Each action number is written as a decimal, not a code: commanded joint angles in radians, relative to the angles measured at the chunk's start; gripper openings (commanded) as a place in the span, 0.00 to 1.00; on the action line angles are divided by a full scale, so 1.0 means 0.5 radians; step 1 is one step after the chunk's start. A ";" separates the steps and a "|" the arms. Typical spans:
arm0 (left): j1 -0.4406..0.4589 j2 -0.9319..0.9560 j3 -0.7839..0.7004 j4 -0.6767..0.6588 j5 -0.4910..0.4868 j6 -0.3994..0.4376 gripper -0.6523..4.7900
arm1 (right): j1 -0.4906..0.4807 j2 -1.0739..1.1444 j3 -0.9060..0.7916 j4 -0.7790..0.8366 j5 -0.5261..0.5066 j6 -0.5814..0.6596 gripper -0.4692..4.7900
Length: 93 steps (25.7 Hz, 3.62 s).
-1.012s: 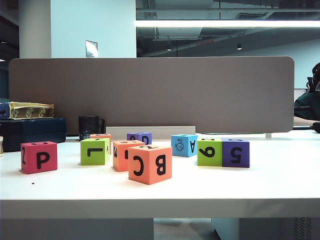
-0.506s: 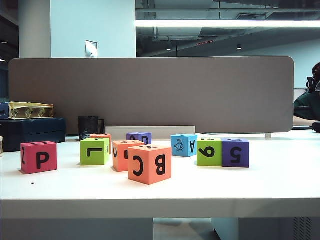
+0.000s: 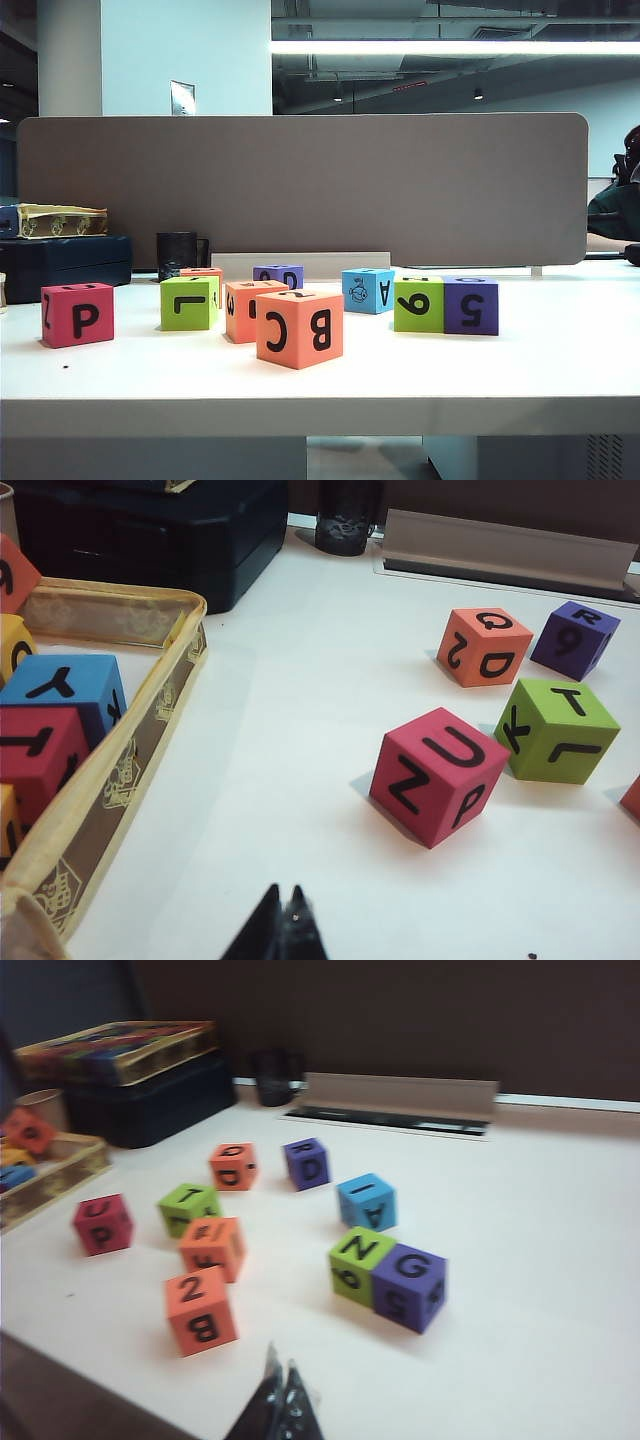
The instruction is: Select the appropriate blocks from the scattered letter blocks on the table and arrange them in a row to spell out "TURING".
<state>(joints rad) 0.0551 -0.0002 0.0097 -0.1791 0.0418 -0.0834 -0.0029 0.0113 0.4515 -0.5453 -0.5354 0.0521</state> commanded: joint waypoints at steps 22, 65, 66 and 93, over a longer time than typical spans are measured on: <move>0.002 0.001 0.002 -0.006 0.009 -0.007 0.11 | -0.002 -0.016 0.179 0.003 -0.087 0.010 0.09; 0.001 0.001 0.038 0.008 0.474 -0.295 0.11 | -0.002 -0.017 0.179 -0.340 -0.415 0.264 0.09; 0.001 0.001 0.074 0.008 0.507 -0.328 0.11 | -0.002 -0.017 0.178 -0.340 -0.415 0.264 0.09; -0.083 1.283 1.141 -0.089 0.658 -0.221 0.11 | -0.002 -0.016 0.191 -0.230 -0.407 0.263 0.09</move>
<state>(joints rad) 0.0238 0.6304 0.5762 -0.2279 0.3637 -0.2119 -0.0032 0.0120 0.5377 -0.6884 -0.7353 0.1833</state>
